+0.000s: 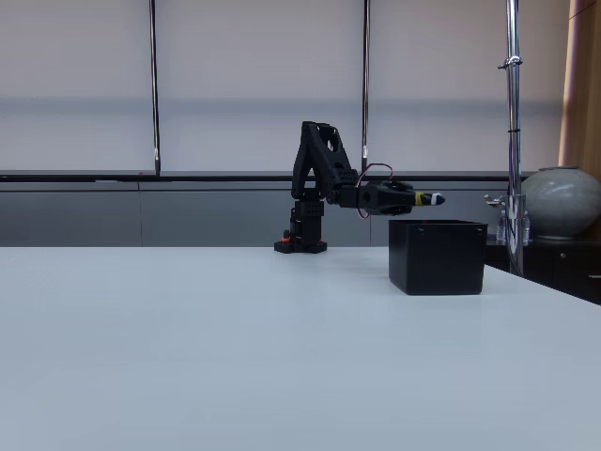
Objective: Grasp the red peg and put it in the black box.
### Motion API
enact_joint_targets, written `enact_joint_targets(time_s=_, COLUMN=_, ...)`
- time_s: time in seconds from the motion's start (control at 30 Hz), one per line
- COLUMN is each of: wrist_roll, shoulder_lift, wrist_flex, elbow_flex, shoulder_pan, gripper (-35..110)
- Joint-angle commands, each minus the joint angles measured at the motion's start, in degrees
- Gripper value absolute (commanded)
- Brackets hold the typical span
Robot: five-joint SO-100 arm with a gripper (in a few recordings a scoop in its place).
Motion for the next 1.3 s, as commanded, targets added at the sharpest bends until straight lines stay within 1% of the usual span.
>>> enact_joint_targets(time_s=0.0, wrist_roll=0.35, shoulder_lift=0.0, wrist_flex=-1.93, elbow_flex=1.14, shoulder_pan=-0.26, gripper=24)
enact_joint_targets(time_s=0.43, wrist_roll=-1.05, shoulder_lift=-3.78, wrist_flex=-1.41, elbow_flex=-1.85, shoulder_pan=0.79, gripper=24)
enact_joint_targets(time_s=0.5, wrist_roll=-2.2, shoulder_lift=-7.21, wrist_flex=0.53, elbow_flex=-3.52, shoulder_pan=1.41, gripper=19)
enact_joint_targets(time_s=0.57, wrist_roll=-3.69, shoulder_lift=-12.13, wrist_flex=4.66, elbow_flex=-5.01, shoulder_pan=2.11, gripper=10)
enact_joint_targets(time_s=0.67, wrist_roll=-5.8, shoulder_lift=-18.9, wrist_flex=9.14, elbow_flex=-6.59, shoulder_pan=3.34, gripper=0)
enact_joint_targets(time_s=0.9, wrist_roll=-9.05, shoulder_lift=-35.16, wrist_flex=11.69, elbow_flex=-16.26, shoulder_pan=7.12, gripper=0)
enact_joint_targets(time_s=1.0, wrist_roll=-8.96, shoulder_lift=-44.21, wrist_flex=15.73, elbow_flex=-21.97, shoulder_pan=9.49, gripper=0)
enact_joint_targets(time_s=1.13, wrist_roll=-7.56, shoulder_lift=-56.43, wrist_flex=24.35, elbow_flex=-29.88, shoulder_pan=13.27, gripper=0)
enact_joint_targets(time_s=1.23, wrist_roll=-4.48, shoulder_lift=-67.06, wrist_flex=32.26, elbow_flex=-37.44, shoulder_pan=16.7, gripper=0)
enact_joint_targets(time_s=1.27, wrist_roll=-3.25, shoulder_lift=-71.37, wrist_flex=37.09, elbow_flex=-39.2, shoulder_pan=17.93, gripper=0)
